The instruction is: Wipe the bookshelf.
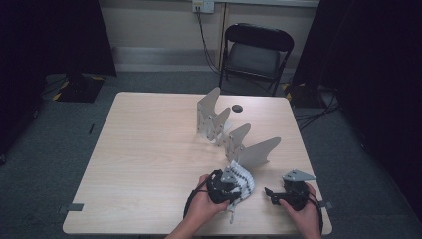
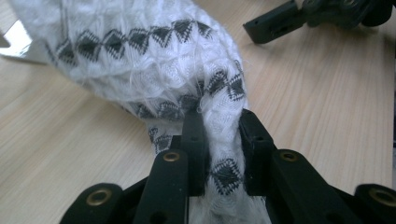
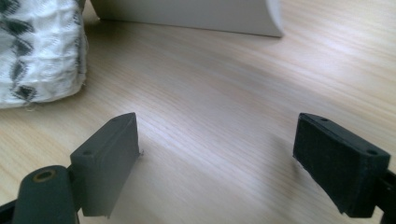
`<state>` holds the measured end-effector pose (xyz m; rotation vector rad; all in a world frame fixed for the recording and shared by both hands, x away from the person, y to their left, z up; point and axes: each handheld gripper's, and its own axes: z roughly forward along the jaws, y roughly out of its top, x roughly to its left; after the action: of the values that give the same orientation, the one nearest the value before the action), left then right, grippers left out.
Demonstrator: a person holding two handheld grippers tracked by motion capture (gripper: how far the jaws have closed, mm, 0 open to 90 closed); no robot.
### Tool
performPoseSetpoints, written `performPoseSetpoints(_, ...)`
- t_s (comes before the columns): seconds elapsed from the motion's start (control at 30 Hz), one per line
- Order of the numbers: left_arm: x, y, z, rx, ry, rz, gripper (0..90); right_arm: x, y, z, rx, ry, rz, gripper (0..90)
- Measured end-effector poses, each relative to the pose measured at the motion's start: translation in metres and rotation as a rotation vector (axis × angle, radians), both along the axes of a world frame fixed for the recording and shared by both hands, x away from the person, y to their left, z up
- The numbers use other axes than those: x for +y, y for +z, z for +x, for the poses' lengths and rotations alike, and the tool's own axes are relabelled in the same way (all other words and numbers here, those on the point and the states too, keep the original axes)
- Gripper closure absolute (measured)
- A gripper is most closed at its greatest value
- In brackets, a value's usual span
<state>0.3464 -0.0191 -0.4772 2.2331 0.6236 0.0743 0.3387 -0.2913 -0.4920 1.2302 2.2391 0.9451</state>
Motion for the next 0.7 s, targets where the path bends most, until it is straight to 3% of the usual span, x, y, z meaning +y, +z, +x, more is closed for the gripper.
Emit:
performPoseSetpoints(0.13, -0.012, 0.0, -0.002, -0.006, -0.041, -0.013, 75.7, -0.004, 0.008, -0.008, -0.019, 0.006, 0.018, 14.6)
performPoseSetpoints(0.3, -0.025, 0.0, -0.006, -0.014, -0.079, -0.007, 75.2, -0.003, 0.011, -0.013, -0.017, 0.013, 0.0, 15.1)
performPoseSetpoints(0.37, -0.026, 0.0, -0.005, -0.029, -0.071, -0.018, 72.8, -0.004, 0.011, -0.014, -0.023, 0.01, 0.004, 15.1)
performPoseSetpoints(0.47, -0.021, 0.0, -0.003, -0.036, -0.034, -0.042, 61.7, -0.005, 0.013, -0.015, -0.02, 0.009, 0.019, 15.1)
performPoseSetpoints(0.7, 0.009, 0.015, 0.0, -0.067, 0.022, -0.073, 44.6, 0.001, 0.028, -0.02, -0.045, 0.037, 0.057, 16.1)
